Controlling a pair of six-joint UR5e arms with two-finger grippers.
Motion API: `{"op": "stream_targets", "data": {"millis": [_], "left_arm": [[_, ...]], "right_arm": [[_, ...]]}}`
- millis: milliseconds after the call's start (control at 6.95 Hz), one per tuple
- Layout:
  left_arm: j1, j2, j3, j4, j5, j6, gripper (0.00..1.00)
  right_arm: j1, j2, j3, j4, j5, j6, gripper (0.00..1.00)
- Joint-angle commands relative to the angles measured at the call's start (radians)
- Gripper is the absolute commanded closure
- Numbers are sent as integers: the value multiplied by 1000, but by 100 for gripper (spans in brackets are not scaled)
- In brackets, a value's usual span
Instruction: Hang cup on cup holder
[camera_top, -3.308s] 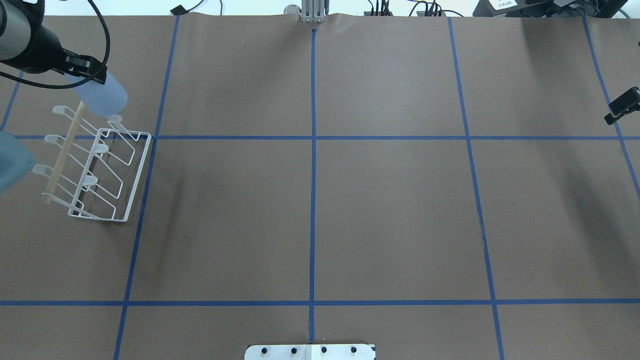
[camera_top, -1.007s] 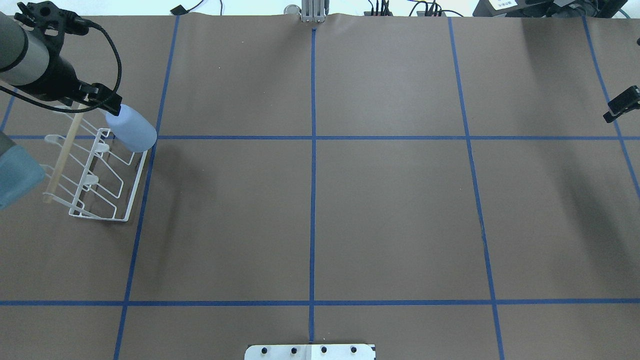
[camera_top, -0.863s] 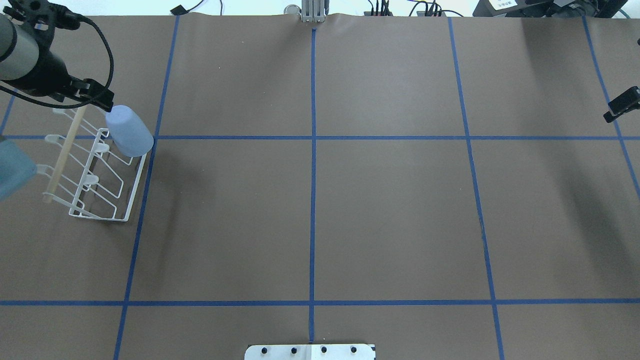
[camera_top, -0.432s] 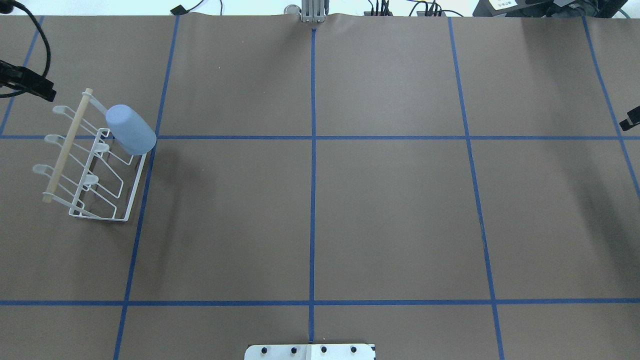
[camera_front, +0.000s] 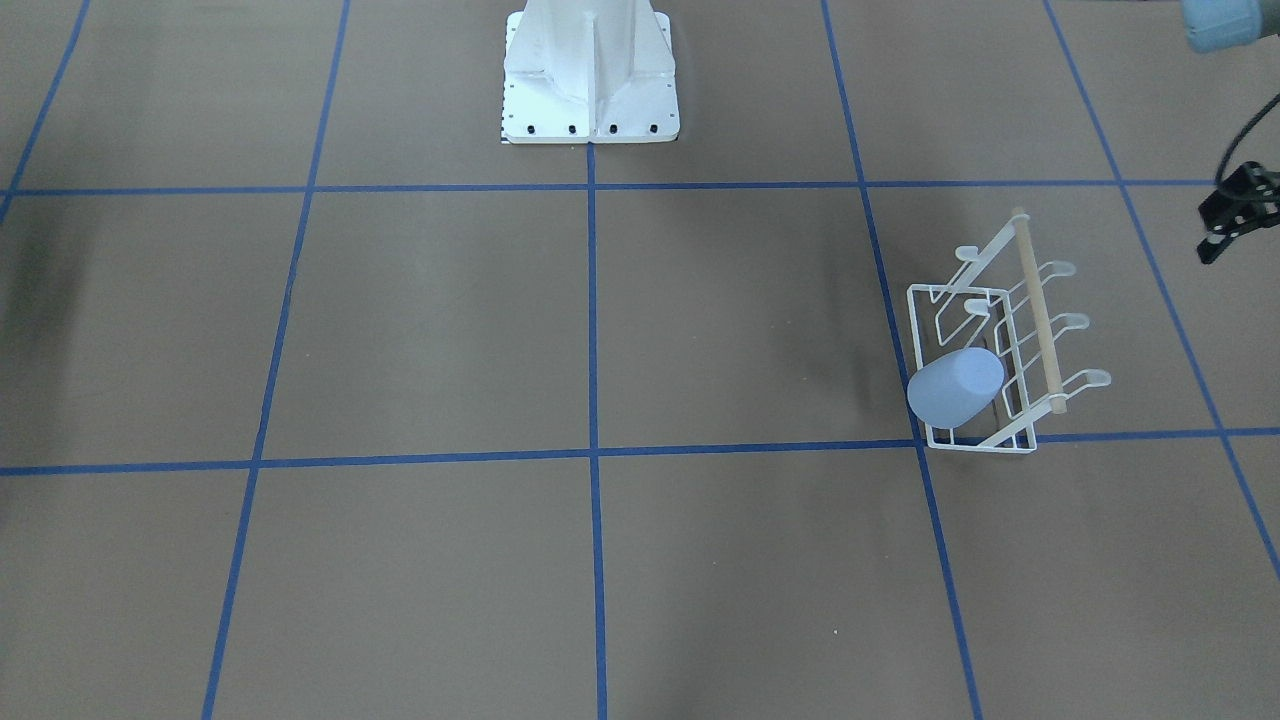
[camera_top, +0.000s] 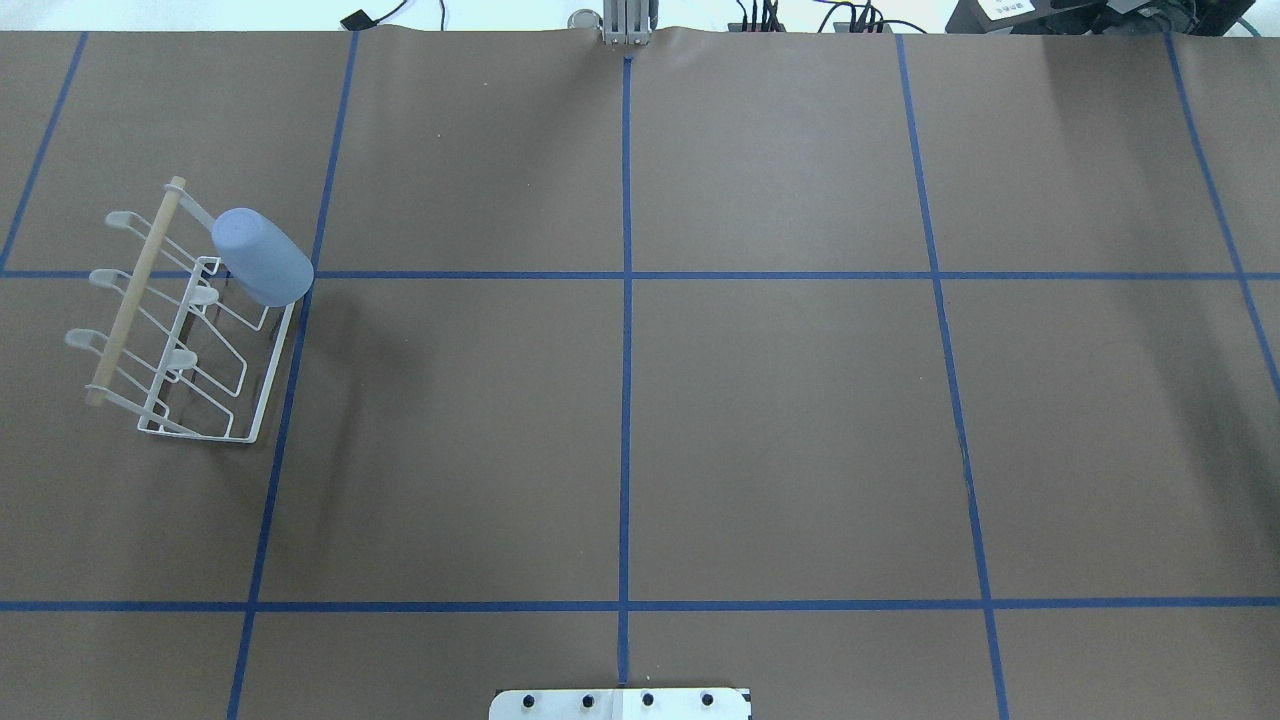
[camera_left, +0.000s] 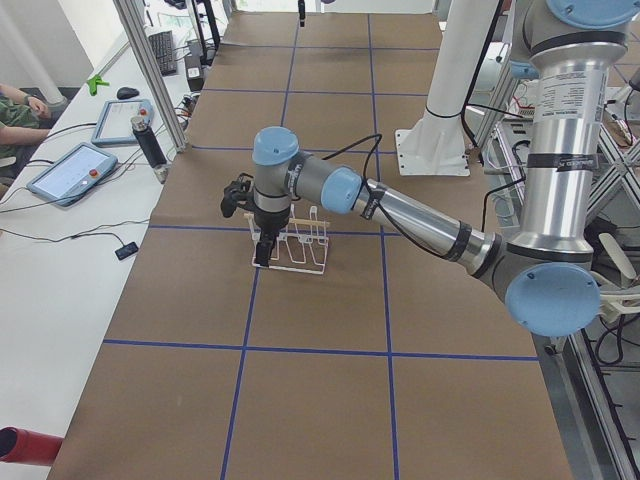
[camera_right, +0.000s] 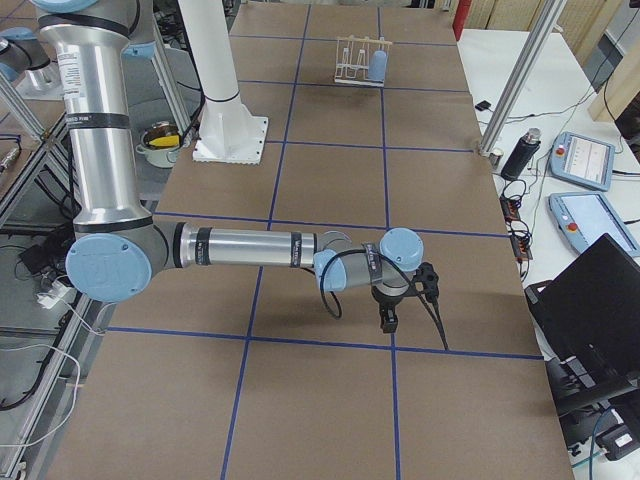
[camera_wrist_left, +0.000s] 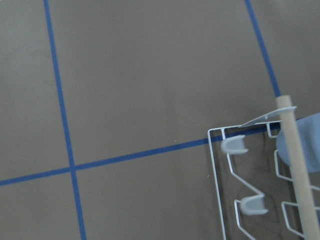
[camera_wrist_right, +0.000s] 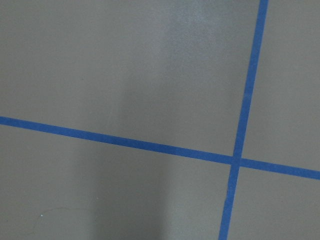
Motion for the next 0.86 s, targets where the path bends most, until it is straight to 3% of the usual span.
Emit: {"op": "stream_targets", "data": {"millis": [0,144,719], "left_arm": [[-67,29,66,-56,-14,10,2],[-67,23,153,-89,-15,10,2],[-70,62,244,-118,-52,8,1]], "right_arm": [[53,4,10,-84,-2,0,0],[58,5,12,-97,-8,-2,0],[78,12,21,-159,-5,-3,0]]}}
